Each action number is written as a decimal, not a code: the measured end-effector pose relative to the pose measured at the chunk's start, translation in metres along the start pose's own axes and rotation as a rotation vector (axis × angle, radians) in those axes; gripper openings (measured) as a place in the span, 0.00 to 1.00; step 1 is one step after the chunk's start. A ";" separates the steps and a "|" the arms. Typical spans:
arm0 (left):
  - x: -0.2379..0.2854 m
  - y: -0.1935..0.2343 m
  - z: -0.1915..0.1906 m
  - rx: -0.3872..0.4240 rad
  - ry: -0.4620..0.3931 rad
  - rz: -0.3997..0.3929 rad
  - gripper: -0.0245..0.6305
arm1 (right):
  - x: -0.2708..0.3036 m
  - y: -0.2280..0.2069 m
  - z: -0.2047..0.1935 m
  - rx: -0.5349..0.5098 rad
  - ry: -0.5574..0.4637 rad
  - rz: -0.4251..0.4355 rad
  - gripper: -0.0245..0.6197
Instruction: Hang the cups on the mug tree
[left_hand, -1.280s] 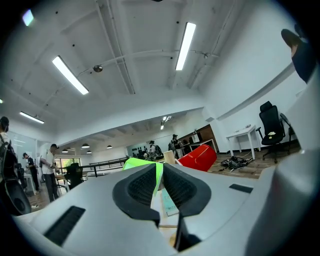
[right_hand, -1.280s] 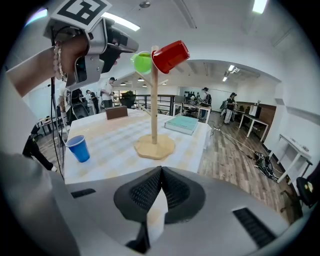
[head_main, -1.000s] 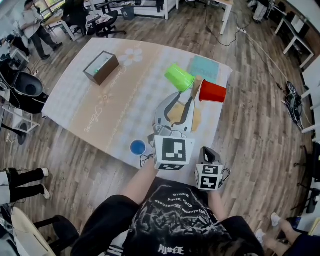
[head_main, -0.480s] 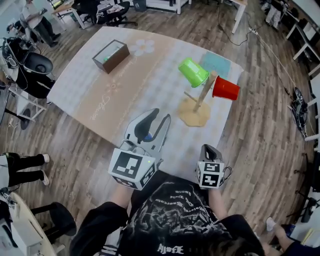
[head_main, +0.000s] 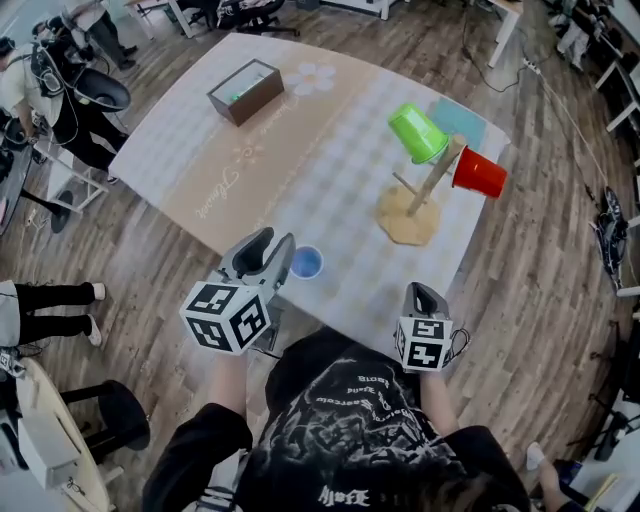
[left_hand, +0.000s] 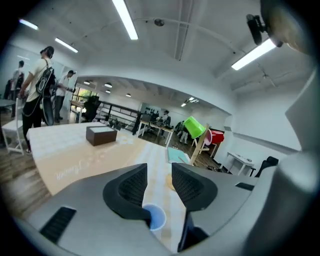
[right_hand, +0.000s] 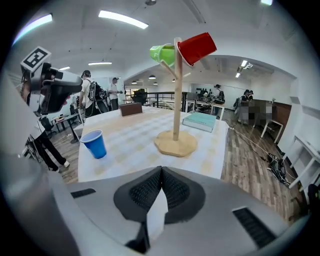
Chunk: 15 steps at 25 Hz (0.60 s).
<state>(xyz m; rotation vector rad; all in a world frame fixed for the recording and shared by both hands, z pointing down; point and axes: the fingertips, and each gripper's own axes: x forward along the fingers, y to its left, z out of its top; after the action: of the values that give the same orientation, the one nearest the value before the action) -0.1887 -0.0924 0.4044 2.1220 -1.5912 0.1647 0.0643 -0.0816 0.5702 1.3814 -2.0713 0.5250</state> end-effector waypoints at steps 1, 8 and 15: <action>-0.001 0.008 -0.011 -0.046 0.028 0.005 0.28 | 0.000 0.001 -0.001 0.001 0.003 0.002 0.05; 0.004 0.046 -0.072 -0.407 0.128 0.028 0.28 | 0.002 0.002 -0.004 0.001 0.016 0.005 0.05; 0.016 0.057 -0.122 -0.473 0.286 0.066 0.32 | 0.006 0.009 -0.004 -0.011 0.029 0.013 0.05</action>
<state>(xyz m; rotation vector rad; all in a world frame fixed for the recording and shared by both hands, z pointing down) -0.2135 -0.0648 0.5344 1.6066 -1.3704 0.0950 0.0555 -0.0800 0.5771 1.3466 -2.0584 0.5352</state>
